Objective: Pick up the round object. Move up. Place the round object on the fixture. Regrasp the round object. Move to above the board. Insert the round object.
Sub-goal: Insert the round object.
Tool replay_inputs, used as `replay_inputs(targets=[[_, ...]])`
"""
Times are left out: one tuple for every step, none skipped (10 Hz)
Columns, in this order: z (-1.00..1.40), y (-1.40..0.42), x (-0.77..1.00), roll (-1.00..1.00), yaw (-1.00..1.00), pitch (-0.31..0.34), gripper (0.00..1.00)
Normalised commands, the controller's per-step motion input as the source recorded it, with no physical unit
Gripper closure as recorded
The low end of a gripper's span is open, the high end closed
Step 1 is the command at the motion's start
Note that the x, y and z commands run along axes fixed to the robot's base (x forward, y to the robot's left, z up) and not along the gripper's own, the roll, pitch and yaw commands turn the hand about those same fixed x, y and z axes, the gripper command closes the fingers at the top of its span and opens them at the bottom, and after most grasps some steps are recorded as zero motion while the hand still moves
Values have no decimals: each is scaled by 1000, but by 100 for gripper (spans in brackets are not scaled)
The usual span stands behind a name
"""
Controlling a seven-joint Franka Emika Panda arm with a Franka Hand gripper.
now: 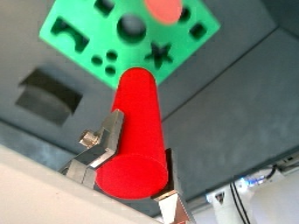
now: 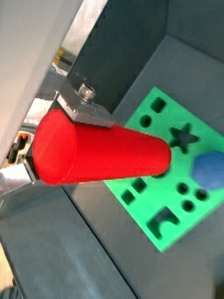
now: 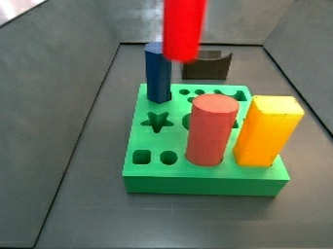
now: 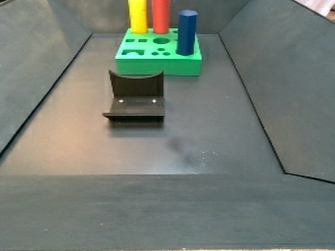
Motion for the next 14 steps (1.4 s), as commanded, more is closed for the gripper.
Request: replay_inputs(targets=[[-883,-91,723,24,-309,11,100],[-1000,0,609,10,-374,61,100],[-931,0,246,-16,-354,37,100],[-700,-14,0,-196,-369,0,100],[-657,0,0,-219,-394,0,100],[-611,0,0,-189,-340,0,100],[-486,0,0,-120,-266,0,100],[-389,0,0,-67,-206,0,100],[-314,-11,111,-111,-194,0,100],[-283,0,177,-101,-169,3,100],[-346,0,266,-73,-160,16,100],[-391,0,323,-40,-131,29,100],[-409,0,317,-13,-111,44,100],[-569,0,0,0,-111,0,100]])
